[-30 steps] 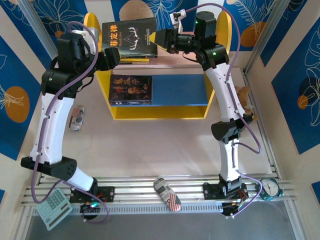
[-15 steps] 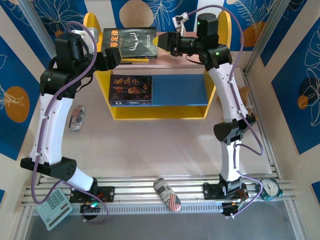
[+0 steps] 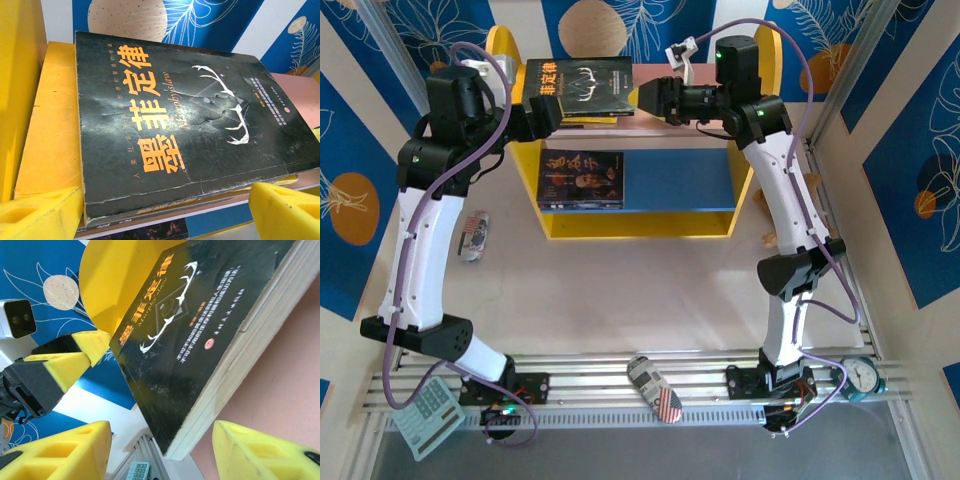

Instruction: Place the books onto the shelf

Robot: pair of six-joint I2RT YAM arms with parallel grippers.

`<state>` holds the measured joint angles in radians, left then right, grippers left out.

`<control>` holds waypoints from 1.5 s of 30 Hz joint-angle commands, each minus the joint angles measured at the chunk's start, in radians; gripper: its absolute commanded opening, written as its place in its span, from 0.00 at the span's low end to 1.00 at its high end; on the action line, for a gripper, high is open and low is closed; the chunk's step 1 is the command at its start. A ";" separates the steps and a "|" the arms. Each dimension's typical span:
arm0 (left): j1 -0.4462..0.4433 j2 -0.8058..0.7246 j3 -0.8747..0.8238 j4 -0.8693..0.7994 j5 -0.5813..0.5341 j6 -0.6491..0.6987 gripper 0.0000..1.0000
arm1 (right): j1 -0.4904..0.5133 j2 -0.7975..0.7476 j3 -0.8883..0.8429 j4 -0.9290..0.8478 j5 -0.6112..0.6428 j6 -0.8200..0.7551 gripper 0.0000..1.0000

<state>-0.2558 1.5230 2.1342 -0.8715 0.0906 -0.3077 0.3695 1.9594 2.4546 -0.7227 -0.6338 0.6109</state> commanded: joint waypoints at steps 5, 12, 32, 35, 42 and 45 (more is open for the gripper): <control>0.086 -0.075 0.052 0.020 -0.146 0.007 0.89 | 0.016 -0.021 0.013 0.002 -0.012 -0.011 0.56; 0.086 -0.090 0.049 0.021 -0.114 0.010 0.89 | 0.022 -0.010 0.043 0.005 -0.016 -0.003 0.56; 0.086 -0.121 -0.018 0.041 -0.014 -0.029 0.89 | 0.045 0.062 0.136 0.002 -0.033 0.021 0.56; 0.086 -0.133 -0.063 0.066 0.040 -0.057 0.88 | 0.050 0.070 0.142 0.004 -0.032 0.023 0.56; 0.086 -0.172 -0.185 0.131 0.138 -0.124 0.86 | 0.050 0.077 0.144 0.009 -0.031 0.027 0.57; 0.086 -0.181 -0.212 0.141 0.148 -0.134 0.86 | 0.049 0.084 0.148 0.015 -0.032 0.033 0.57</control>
<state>-0.1741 1.3731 1.9381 -0.7853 0.1886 -0.4118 0.4126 2.0201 2.5683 -0.7189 -0.6468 0.6342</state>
